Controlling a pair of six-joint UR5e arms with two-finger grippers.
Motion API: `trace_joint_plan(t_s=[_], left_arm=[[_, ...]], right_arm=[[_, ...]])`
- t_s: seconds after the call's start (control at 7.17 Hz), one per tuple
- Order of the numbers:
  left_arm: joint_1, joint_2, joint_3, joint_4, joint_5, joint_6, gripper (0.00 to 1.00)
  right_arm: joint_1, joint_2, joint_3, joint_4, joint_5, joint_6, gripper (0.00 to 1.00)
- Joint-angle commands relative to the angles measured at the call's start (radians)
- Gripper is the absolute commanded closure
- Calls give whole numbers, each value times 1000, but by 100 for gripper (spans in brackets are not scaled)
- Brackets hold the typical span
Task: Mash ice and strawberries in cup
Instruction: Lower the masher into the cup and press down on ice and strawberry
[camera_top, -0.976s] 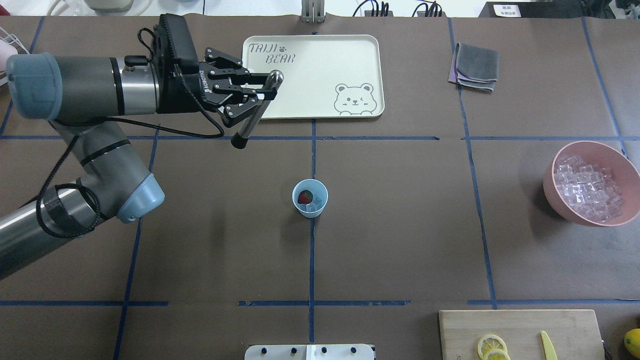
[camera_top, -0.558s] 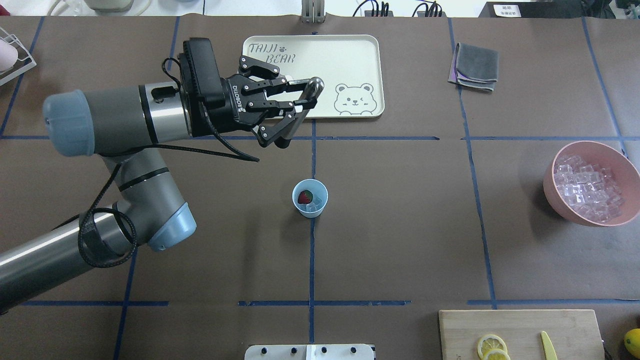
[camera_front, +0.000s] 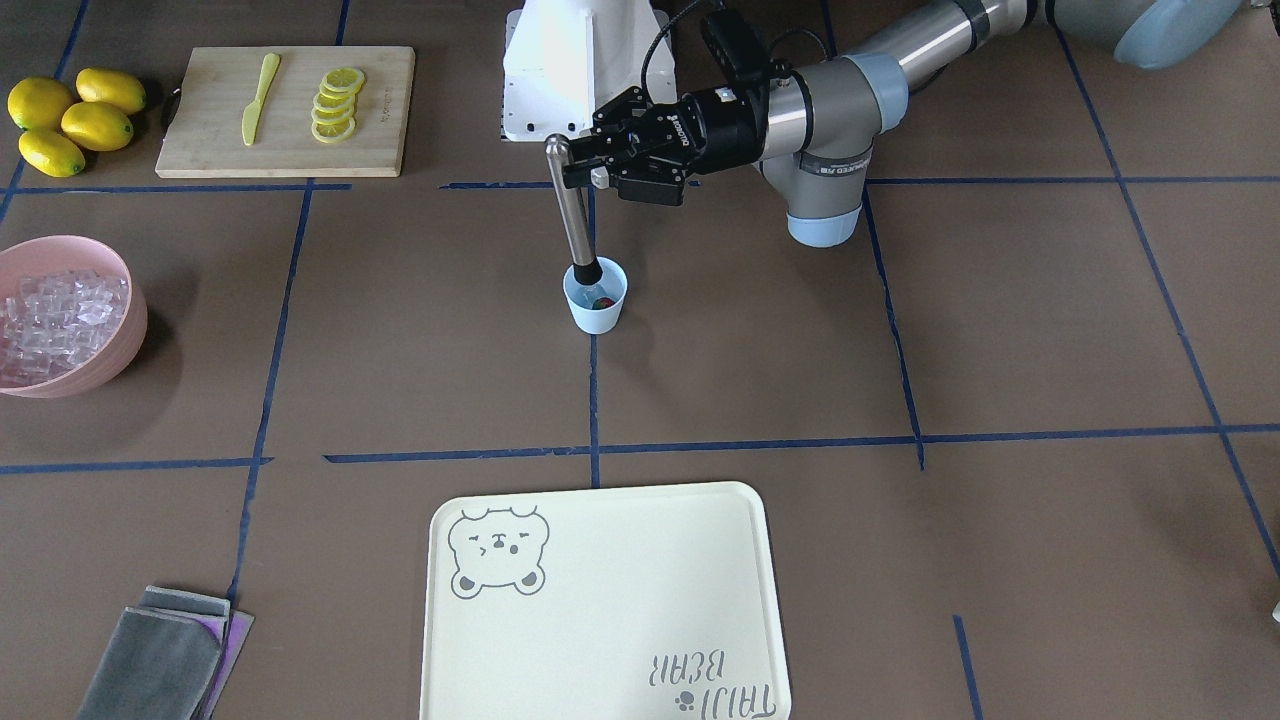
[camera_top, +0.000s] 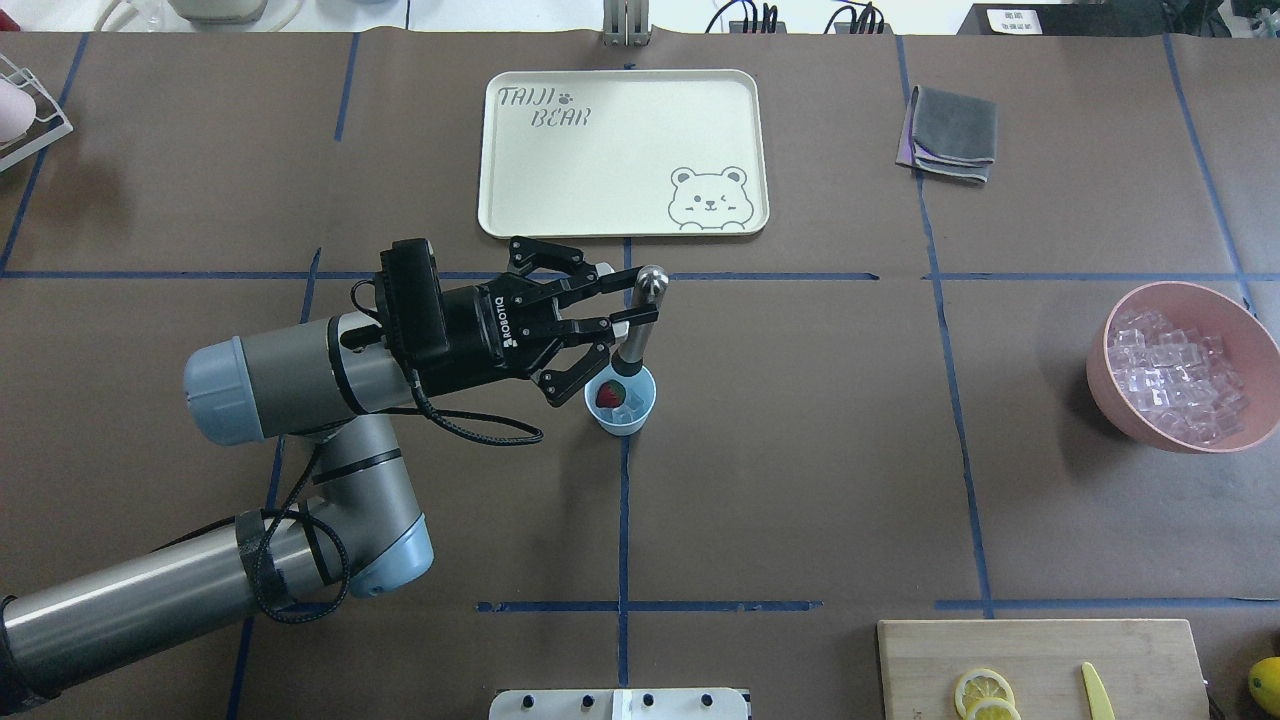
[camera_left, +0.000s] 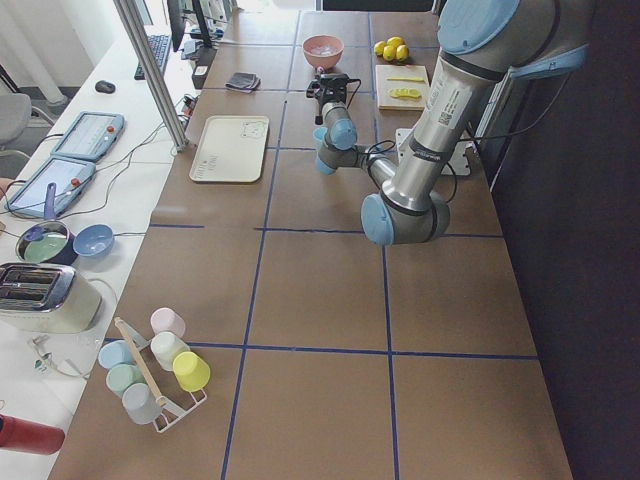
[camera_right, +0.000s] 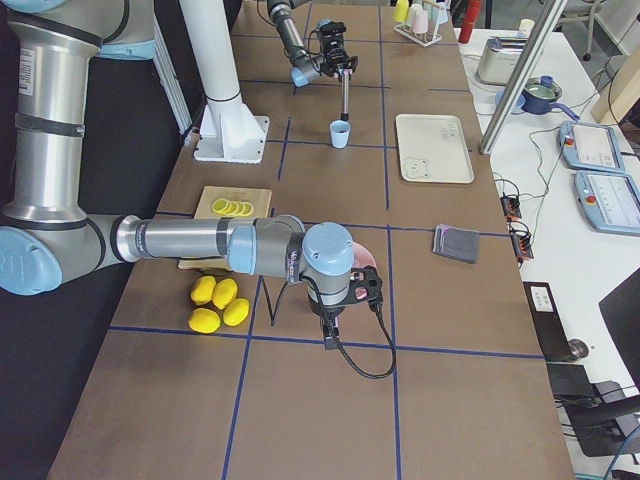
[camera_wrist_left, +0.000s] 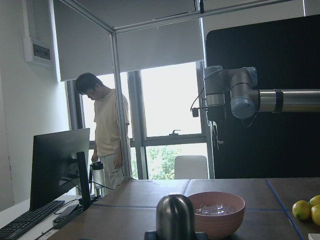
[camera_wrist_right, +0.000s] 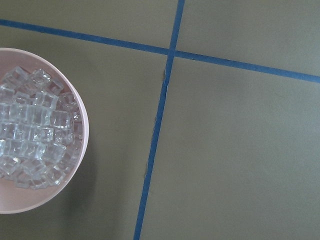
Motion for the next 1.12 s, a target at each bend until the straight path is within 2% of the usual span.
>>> trace_joint_plan(t_s=[0.0,0.28,0.98], left_arm=[[16,-3,101,-110,6,1,100],[80,-3,110,-122,79,1,100],[91,4,137,-122,81,6,100]], right_arm=[[0,-1,-1,0,0,0,1],[0,-1,-3,0,0,0,1],[0,-1,-4,0,0,0,1]])
